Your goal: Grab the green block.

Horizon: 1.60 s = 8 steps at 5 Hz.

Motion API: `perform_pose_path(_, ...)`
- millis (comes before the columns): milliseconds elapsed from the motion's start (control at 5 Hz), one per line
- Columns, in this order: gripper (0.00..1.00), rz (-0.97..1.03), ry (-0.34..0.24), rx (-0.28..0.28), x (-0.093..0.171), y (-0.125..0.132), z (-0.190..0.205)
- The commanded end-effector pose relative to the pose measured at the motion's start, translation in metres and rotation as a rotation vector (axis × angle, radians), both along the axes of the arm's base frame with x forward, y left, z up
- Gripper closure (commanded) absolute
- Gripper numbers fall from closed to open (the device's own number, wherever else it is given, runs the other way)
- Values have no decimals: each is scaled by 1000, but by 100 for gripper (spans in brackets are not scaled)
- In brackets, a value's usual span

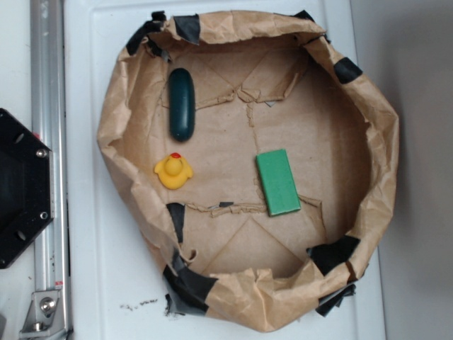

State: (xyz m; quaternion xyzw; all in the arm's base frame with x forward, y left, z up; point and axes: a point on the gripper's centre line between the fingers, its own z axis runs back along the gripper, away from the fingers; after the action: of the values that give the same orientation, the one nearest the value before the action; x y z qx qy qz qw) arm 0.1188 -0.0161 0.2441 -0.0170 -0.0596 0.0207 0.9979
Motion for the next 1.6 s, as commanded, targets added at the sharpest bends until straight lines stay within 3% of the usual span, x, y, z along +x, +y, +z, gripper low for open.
perform_pose_path(0, 0, 0, 0, 0, 0, 0, 0)
perform_pose_path(200, 0, -221, -2, 14, 50, 37, -24)
perform_pose_path(400, 0, -406, -61, 21, 101, 48, -41)
perform_pose_path(600, 0, -657, -76, 116, 148, 50, -76)
perform_pose_path(800, 0, -906, -109, 108, 169, 34, -121)
perform_pose_path(1000, 0, -1111, -128, 135, 173, 11, -151)
perform_pose_path(1400, 0, -1258, -101, 151, 177, -24, -183)
